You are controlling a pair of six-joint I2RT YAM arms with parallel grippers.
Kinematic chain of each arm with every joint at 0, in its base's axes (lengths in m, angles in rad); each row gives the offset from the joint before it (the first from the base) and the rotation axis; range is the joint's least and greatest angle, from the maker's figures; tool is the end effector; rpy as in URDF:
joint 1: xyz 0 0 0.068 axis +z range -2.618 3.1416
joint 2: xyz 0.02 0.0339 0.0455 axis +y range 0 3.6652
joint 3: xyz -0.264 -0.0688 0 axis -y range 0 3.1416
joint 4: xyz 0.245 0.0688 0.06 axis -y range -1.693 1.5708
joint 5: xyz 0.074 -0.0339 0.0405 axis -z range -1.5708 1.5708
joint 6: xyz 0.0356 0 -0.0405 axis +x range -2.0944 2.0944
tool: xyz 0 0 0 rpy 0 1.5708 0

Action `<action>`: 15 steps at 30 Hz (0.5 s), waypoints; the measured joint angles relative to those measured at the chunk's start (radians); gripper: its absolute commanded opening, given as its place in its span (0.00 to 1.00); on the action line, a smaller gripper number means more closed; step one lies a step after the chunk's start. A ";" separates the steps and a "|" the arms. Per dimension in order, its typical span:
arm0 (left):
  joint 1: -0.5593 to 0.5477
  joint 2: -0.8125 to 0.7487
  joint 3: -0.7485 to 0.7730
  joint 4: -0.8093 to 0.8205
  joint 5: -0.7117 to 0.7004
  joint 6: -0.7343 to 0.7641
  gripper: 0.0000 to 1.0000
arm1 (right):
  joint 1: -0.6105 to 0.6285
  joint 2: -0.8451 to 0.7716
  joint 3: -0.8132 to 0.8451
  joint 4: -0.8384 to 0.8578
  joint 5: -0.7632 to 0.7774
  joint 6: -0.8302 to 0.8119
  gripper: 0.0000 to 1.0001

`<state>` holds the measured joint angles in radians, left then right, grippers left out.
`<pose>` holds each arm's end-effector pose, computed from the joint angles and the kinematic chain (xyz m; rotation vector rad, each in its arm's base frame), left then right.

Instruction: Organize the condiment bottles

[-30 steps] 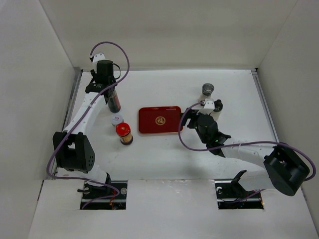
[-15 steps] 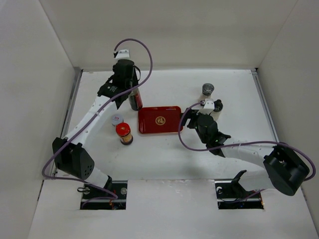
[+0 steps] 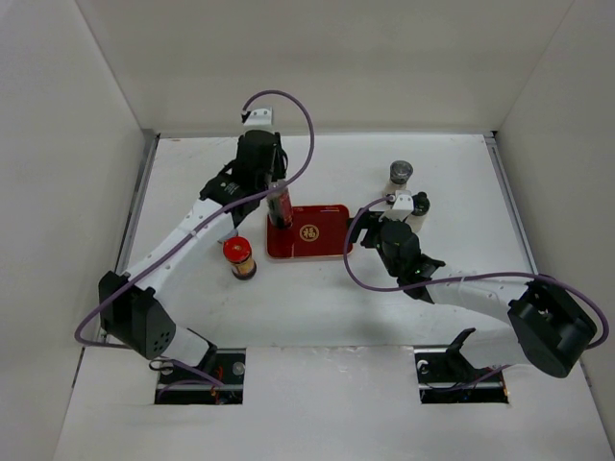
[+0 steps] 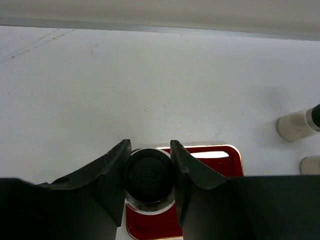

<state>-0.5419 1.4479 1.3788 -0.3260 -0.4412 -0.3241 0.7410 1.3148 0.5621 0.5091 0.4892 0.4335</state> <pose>0.2942 -0.1593 0.3776 -0.0761 1.9275 -0.1452 0.2144 0.1735 0.2198 0.0703 1.8016 0.3989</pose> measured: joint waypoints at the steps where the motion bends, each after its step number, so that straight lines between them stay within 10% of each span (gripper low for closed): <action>1: -0.006 0.001 -0.006 0.001 -0.001 0.000 0.11 | 0.000 0.000 0.000 0.000 0.000 0.000 0.84; 15: -0.028 0.053 -0.037 0.062 -0.004 0.010 0.12 | 0.000 0.000 0.000 0.000 0.000 0.000 0.84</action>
<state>-0.5697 1.5009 1.3422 -0.2642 -0.4450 -0.3138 0.7410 1.3148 0.5621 0.5091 0.4892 0.4335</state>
